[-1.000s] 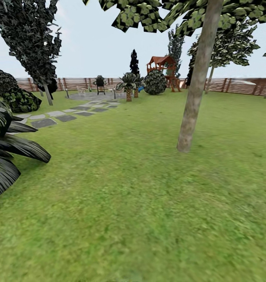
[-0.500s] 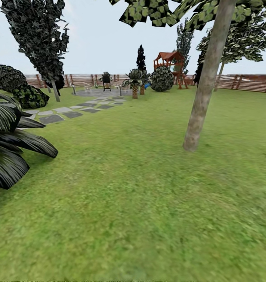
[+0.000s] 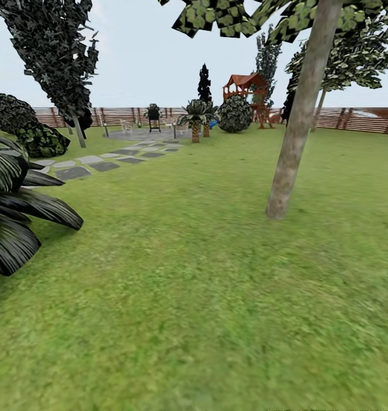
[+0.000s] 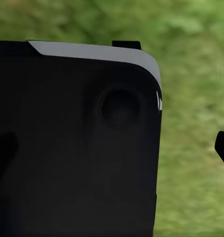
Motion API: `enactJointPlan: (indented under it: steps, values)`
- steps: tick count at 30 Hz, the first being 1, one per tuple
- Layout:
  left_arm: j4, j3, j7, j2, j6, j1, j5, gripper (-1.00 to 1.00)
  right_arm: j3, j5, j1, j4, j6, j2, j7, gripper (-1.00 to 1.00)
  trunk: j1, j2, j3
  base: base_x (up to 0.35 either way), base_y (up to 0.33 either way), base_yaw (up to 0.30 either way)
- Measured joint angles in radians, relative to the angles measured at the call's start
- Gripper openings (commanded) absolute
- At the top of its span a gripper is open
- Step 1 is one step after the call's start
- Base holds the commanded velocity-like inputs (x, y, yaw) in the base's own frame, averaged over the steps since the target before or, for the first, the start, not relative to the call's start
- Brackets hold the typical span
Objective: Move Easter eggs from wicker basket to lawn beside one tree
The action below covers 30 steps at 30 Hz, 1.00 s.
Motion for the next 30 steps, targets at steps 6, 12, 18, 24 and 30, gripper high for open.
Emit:
enactJointPlan:
  steps: [6, 12, 18, 24, 30]
  values:
    - [0.0, 0.0, 0.0, 0.0, 0.0, 0.0, 0.0, 1.0, 0.001, 0.002, 0.0, 0.003, 0.001, -0.001, 0.003, 1.0, 0.0, 0.0, 0.0, 0.0, 0.0, -0.035]
    - [-0.001, -0.001, 0.0, 0.0, 0.0, 0.0, -0.001, 1.0, 0.0, 0.067, 0.0, 0.002, -0.003, -0.003, 0.002, 1.0, 0.0, 0.0, 0.0, 0.0, 0.0, -0.001]
    - [0.001, 0.0, 0.001, 0.0, 0.0, 0.0, 0.0, 1.0, -0.002, 0.077, 0.0, 0.002, -0.005, 0.0, 0.001, 1.0, 0.0, 0.0, 0.0, 0.154, 0.0, 0.0]
    - [0.001, 0.0, 0.001, 0.0, 0.001, 0.0, 0.0, 1.0, -0.001, 0.08, 0.0, 0.003, -0.005, 0.002, 0.001, 1.0, -0.001, 0.0, 0.0, 0.308, 0.0, 0.0]
    - [0.001, 0.0, 0.001, 0.0, 0.001, 0.0, 0.0, 1.0, -0.001, 0.081, 0.0, 0.003, -0.005, 0.003, 0.001, 1.0, -0.001, 0.0, 0.0, 0.322, 0.0, 0.0]
